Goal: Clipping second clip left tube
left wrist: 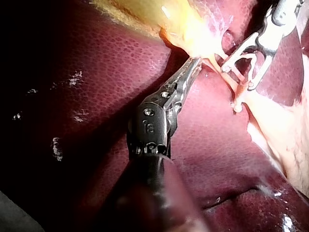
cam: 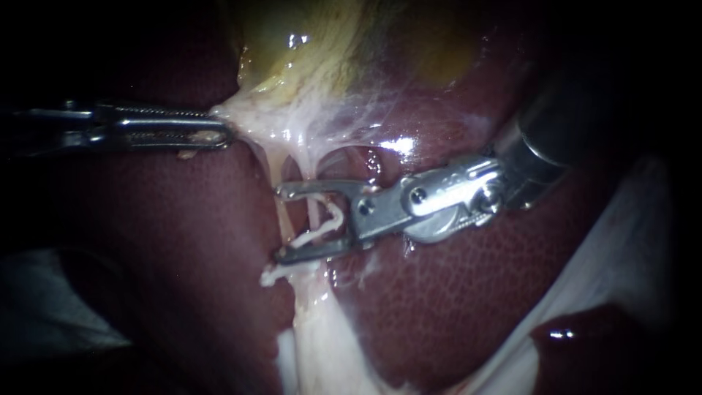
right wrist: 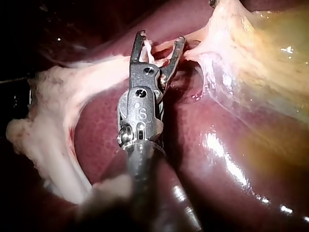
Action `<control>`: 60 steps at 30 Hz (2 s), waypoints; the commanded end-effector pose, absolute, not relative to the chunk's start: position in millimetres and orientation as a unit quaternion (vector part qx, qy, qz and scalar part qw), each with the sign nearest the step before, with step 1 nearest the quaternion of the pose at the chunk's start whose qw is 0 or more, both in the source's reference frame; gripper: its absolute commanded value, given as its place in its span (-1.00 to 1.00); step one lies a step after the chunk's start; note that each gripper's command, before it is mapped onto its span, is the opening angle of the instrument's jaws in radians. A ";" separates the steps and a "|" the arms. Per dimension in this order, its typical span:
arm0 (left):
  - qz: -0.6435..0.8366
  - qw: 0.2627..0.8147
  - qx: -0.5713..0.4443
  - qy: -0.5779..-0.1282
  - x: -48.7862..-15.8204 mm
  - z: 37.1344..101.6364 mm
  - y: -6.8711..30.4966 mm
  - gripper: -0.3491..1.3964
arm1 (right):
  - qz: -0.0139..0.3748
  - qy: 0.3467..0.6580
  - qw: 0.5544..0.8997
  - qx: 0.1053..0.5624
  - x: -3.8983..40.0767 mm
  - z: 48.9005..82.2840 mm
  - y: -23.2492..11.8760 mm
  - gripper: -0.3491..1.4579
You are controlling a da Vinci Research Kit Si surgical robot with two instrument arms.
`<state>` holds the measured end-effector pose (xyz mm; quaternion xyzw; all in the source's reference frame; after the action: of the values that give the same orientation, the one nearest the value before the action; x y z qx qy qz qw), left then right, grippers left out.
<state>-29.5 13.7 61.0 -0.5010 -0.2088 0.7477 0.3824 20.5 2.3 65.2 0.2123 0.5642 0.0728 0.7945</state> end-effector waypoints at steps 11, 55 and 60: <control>0.748 0.382 -0.501 -0.209 -29.4 61.0 13.7 -1.00 | 0.170 0.540 0.759 0.322 19.9 65.3 1.9 -0.06; 0.748 0.382 -0.501 -0.209 -29.3 60.8 13.7 -1.00 | 0.225 0.517 0.696 0.446 20.8 72.9 1.0 -0.07; 0.748 0.382 -0.501 -0.209 -29.4 60.8 13.7 -1.00 | 0.220 0.527 0.682 0.457 21.9 72.6 0.8 -0.07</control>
<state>-29.3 13.7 60.8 -0.5012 -0.2090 0.7477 0.3822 22.1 0.7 72.5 0.4586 0.5299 0.2189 0.6790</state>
